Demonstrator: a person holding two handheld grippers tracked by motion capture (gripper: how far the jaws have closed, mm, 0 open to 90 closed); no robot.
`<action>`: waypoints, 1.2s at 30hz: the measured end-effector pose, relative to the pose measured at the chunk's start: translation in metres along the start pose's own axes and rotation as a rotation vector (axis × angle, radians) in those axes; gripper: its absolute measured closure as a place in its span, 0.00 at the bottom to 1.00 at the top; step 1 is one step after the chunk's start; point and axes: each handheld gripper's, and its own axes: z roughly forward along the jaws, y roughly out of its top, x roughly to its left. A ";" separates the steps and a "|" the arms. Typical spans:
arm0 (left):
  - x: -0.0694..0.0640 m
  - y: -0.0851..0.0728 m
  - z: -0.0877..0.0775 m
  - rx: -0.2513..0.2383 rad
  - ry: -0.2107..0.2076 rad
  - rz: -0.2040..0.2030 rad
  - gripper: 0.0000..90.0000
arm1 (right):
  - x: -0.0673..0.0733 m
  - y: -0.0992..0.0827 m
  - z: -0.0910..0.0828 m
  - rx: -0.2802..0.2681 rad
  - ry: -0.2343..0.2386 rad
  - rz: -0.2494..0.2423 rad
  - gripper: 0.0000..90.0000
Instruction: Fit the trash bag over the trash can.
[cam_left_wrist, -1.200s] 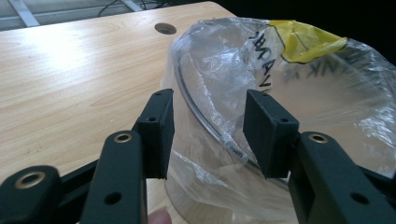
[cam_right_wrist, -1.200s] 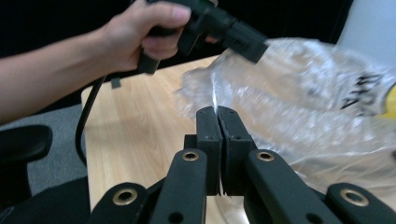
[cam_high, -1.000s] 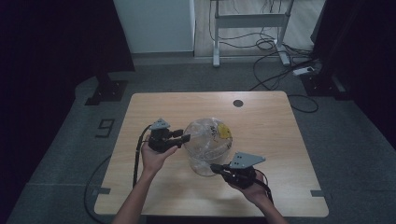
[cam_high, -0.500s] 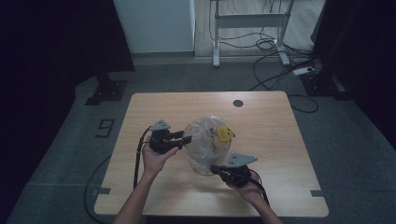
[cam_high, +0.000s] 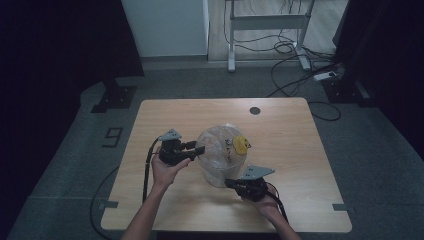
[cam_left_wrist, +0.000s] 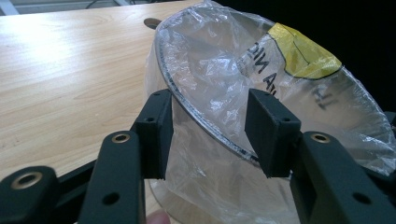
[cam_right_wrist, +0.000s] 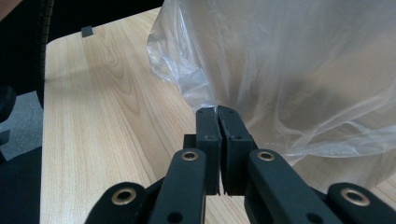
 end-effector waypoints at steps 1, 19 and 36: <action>0.000 0.000 0.000 0.000 0.000 0.000 0.57 | 0.000 0.000 0.000 -0.003 -0.001 0.002 0.95; -0.002 0.001 -0.012 -0.057 -0.024 0.076 0.43 | 0.006 -0.006 -0.024 -0.164 -0.032 0.040 0.56; 0.006 0.005 -0.021 -0.043 -0.018 0.126 0.43 | -0.007 -0.027 -0.063 -0.204 -0.073 0.100 0.47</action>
